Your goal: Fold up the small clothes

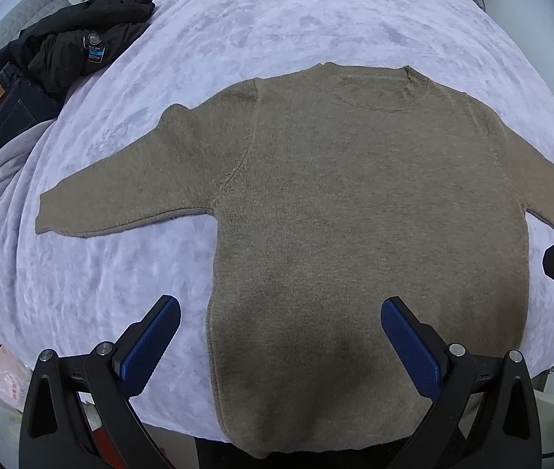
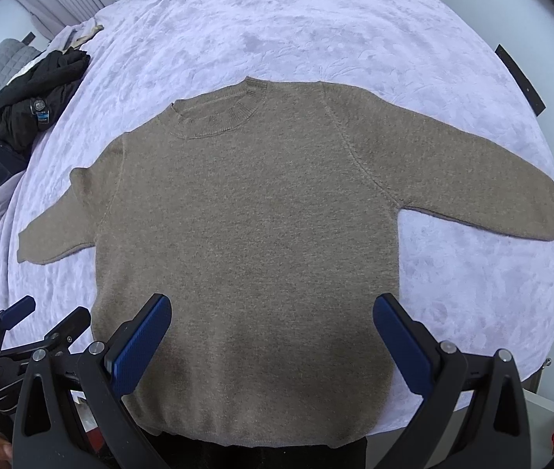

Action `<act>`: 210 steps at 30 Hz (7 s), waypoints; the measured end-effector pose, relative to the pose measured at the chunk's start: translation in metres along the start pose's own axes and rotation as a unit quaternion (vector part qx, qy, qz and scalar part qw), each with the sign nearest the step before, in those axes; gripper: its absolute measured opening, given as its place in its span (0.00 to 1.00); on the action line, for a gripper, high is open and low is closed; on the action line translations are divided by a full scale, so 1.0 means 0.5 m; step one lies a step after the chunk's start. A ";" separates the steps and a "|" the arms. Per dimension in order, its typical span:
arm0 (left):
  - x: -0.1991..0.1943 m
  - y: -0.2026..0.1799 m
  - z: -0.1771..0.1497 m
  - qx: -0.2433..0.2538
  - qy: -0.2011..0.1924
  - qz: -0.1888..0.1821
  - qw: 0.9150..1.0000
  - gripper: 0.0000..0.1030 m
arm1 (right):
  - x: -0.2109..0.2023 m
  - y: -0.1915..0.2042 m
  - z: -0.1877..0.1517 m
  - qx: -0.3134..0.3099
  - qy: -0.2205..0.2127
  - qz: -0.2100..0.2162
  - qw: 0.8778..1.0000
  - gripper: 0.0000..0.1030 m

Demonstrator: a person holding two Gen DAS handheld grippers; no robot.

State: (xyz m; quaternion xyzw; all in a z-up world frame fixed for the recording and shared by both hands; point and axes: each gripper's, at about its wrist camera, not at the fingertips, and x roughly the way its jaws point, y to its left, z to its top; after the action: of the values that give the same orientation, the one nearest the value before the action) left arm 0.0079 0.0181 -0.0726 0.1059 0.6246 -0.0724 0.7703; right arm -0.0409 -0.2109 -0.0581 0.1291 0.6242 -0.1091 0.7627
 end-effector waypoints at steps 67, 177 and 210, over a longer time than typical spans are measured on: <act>0.334 0.662 0.077 -0.386 -0.162 -0.152 0.896 0.12 | 0.247 0.272 -0.014 -0.130 0.029 0.178 0.975 0.93; 0.369 0.288 0.283 -0.128 -0.073 -0.183 0.972 0.11 | 0.255 -0.114 0.082 0.052 -0.008 0.222 0.974 0.45; 0.231 -0.064 0.115 0.066 -0.016 -0.092 0.993 1.00 | 0.228 -0.161 0.040 0.076 -0.034 0.209 0.974 0.77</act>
State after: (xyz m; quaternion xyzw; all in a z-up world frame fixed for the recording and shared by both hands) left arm 0.0788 -0.0249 -0.1764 0.0974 0.6135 -0.1856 0.7613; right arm -0.0262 -0.2940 -0.1711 0.3109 0.5472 0.0013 0.7771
